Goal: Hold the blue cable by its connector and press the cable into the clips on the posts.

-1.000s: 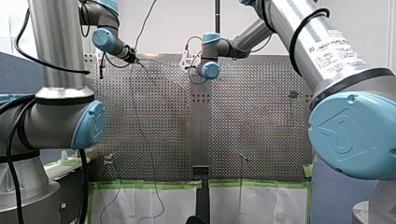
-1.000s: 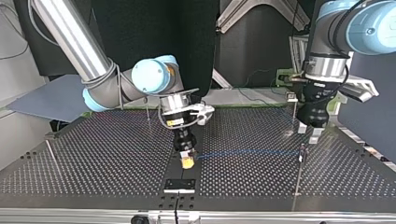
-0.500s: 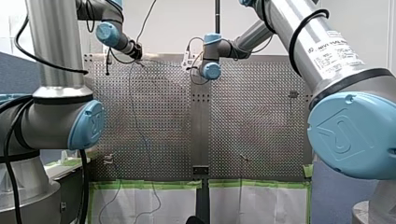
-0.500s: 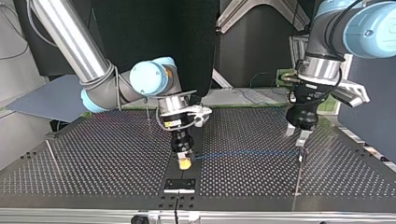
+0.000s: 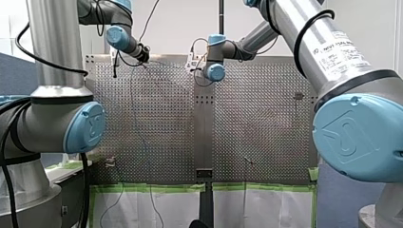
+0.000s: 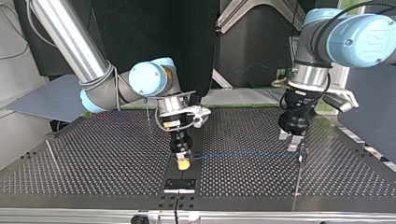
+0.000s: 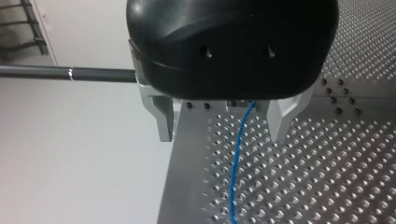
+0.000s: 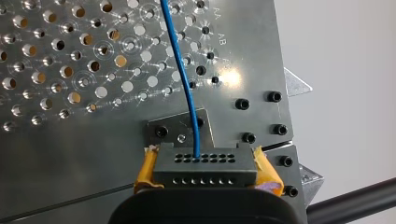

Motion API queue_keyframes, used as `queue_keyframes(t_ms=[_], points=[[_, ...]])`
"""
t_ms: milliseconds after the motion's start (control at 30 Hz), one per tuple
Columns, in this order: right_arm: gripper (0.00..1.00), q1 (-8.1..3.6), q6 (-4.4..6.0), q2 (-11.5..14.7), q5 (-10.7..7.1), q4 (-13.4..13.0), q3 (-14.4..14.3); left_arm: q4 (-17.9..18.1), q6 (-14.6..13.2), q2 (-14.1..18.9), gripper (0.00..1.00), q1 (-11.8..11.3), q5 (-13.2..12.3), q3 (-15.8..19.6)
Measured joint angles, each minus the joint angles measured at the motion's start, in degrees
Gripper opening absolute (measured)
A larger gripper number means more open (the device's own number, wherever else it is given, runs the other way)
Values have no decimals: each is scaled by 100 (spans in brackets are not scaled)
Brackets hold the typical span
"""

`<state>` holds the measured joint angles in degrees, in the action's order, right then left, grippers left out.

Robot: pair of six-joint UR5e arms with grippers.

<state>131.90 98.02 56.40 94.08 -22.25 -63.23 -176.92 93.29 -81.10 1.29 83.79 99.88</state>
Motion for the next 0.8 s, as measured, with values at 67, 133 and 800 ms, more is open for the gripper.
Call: queue_keyframes(t_ms=[67, 133, 800], points=[[0, -1, 0, 0, -4, 0, 0, 34, -41, -95, 100, 44, 102, -40], [0, 0, 0, -3, -7, 0, -1, 59, -66, -177, 100, 77, 187, -92], [0, 33, 0, -9, -19, 8, -1, 296, -117, -1018, 100, 425, 1137, -748]])
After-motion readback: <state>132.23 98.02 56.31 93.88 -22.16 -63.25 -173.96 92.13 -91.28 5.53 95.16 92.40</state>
